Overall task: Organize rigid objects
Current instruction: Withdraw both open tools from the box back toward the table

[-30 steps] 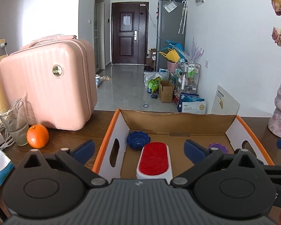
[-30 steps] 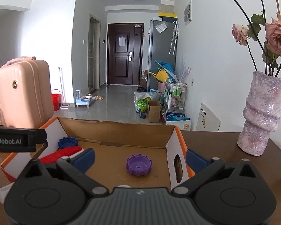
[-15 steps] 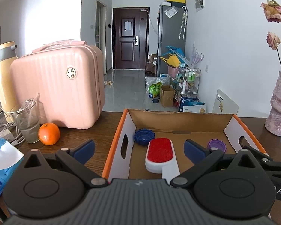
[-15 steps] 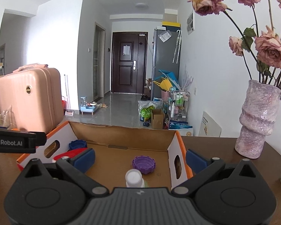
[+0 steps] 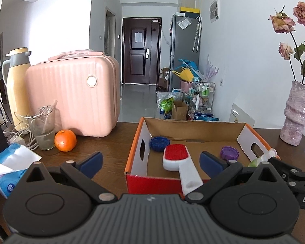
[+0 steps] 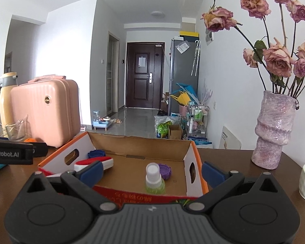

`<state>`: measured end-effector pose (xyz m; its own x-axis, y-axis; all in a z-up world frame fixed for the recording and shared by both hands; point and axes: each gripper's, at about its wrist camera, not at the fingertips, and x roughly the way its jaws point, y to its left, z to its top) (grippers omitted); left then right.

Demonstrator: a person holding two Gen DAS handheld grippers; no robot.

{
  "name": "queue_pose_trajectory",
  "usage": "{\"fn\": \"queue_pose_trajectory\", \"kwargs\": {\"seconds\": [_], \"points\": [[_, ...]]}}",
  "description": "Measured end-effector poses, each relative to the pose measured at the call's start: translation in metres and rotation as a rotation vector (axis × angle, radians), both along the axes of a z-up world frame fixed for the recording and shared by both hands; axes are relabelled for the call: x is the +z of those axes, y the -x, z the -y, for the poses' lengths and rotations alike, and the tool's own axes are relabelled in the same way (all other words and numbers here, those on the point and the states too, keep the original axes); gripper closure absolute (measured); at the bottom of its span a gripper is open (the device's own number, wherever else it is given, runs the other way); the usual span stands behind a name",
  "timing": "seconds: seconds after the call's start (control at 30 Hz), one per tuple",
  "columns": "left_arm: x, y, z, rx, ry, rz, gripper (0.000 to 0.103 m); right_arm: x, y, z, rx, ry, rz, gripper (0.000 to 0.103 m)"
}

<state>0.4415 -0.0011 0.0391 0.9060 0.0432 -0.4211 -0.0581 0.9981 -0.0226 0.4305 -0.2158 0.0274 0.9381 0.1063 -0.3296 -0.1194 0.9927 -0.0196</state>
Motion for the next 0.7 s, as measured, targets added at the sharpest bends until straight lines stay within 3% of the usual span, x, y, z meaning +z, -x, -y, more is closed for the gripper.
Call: {"fn": "queue_pose_trajectory", "kwargs": {"seconds": [0.7], "points": [[-0.019, 0.083, -0.011, -0.007, -0.008, -0.023, 0.0, -0.023, 0.097, -0.011, 0.046, 0.023, 0.002, 0.0]]}}
